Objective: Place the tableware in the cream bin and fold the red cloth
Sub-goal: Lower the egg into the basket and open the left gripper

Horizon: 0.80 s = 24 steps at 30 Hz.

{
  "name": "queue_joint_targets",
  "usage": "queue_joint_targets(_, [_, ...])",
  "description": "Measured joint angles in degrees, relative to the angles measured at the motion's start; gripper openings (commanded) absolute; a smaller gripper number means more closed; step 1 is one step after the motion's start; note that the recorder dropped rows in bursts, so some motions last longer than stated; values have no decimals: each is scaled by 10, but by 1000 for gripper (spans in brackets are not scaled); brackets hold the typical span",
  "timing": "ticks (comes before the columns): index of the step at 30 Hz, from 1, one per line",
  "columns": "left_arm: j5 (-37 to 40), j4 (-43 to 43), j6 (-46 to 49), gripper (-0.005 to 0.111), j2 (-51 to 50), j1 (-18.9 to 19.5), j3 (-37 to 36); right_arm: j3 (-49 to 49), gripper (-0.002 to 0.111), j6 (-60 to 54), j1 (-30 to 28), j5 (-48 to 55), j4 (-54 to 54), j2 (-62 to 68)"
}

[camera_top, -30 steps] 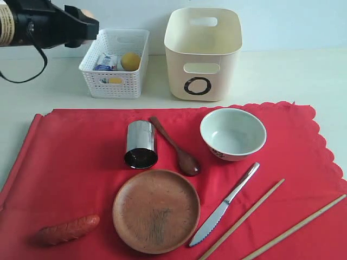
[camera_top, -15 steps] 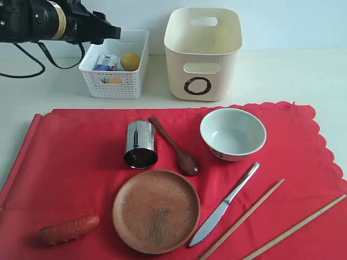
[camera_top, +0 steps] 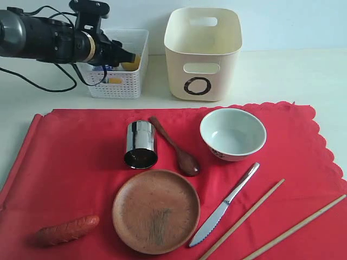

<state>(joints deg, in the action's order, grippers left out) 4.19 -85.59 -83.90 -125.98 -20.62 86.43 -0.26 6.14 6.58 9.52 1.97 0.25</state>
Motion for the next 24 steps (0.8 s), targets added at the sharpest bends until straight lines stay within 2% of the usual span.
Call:
queue_joint_targets(5, [2,0,-2,56,-21,0,12,0,0,0,0,0,0,0])
queue_joint_targets(10, [3,0,-2,79,-30,0,14,0,0,0,0,0,0,0])
queue_joint_targets(13, [4,0,-2,83,-29,0,14,0,0,0,0,0,0,0])
queue_joint_targets(24, [8,14,-3,83,-24,0,12,0,0,0,0,0,0,0])
